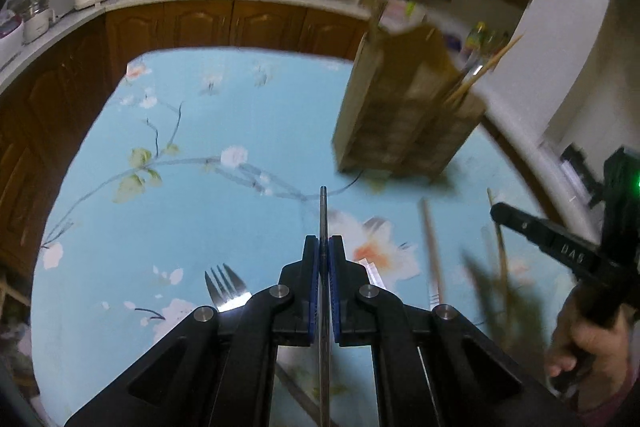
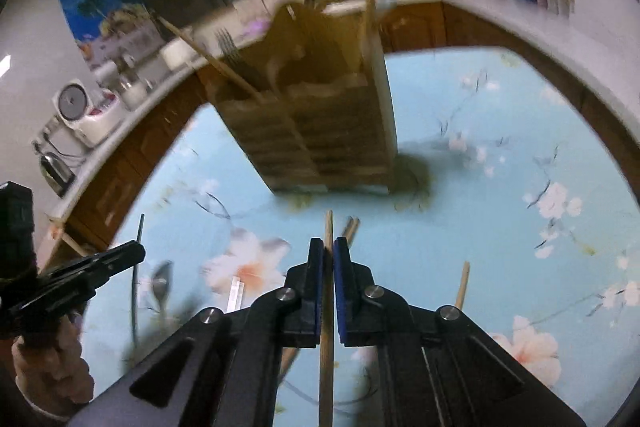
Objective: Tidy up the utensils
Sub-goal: 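Lift the chopstick and knife and carry them over the wooden holder, then lower both items into the holder and open both grippers, then pull both grippers back from the holder down toward the remaining utensils, then grasp a wooden chopstick with the right gripper while the left grasps a metal chopstick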
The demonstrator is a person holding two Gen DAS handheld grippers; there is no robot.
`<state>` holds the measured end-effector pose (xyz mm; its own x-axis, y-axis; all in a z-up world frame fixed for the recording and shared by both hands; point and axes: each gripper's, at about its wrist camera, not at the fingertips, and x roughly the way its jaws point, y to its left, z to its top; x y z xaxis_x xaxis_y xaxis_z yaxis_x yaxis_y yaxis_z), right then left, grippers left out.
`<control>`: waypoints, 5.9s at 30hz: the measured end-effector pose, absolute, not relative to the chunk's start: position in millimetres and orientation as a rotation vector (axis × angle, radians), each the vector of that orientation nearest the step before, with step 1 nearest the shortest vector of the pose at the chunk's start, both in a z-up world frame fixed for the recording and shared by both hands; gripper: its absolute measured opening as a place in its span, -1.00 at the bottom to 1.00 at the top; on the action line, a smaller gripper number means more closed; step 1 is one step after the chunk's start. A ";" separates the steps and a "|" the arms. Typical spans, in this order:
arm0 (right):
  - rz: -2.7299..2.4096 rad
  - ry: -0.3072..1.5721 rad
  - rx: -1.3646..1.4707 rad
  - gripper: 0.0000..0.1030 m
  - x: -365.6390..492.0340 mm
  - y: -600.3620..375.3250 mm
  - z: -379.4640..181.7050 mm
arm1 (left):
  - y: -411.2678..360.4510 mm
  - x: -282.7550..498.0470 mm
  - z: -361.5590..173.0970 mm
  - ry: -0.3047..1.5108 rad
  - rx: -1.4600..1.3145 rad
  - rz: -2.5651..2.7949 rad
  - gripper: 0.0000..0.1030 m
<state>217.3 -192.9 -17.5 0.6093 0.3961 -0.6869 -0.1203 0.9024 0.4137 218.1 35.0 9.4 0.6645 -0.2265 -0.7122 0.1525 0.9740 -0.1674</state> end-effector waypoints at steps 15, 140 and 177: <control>0.313 0.600 0.393 -0.91 186.2 -226.2 78.5 | 42.4 157.4 76.1 0.619 -0.134 -0.278 -0.94; 0.140 0.802 0.377 0.09 148.2 -242.5 -50.4 | 11.3 172.3 -32.8 0.901 -0.096 -0.050 0.41; 0.134 0.982 0.276 -0.42 213.5 -223.4 -95.0 | -45.7 245.4 -71.0 0.962 0.172 -0.107 -0.69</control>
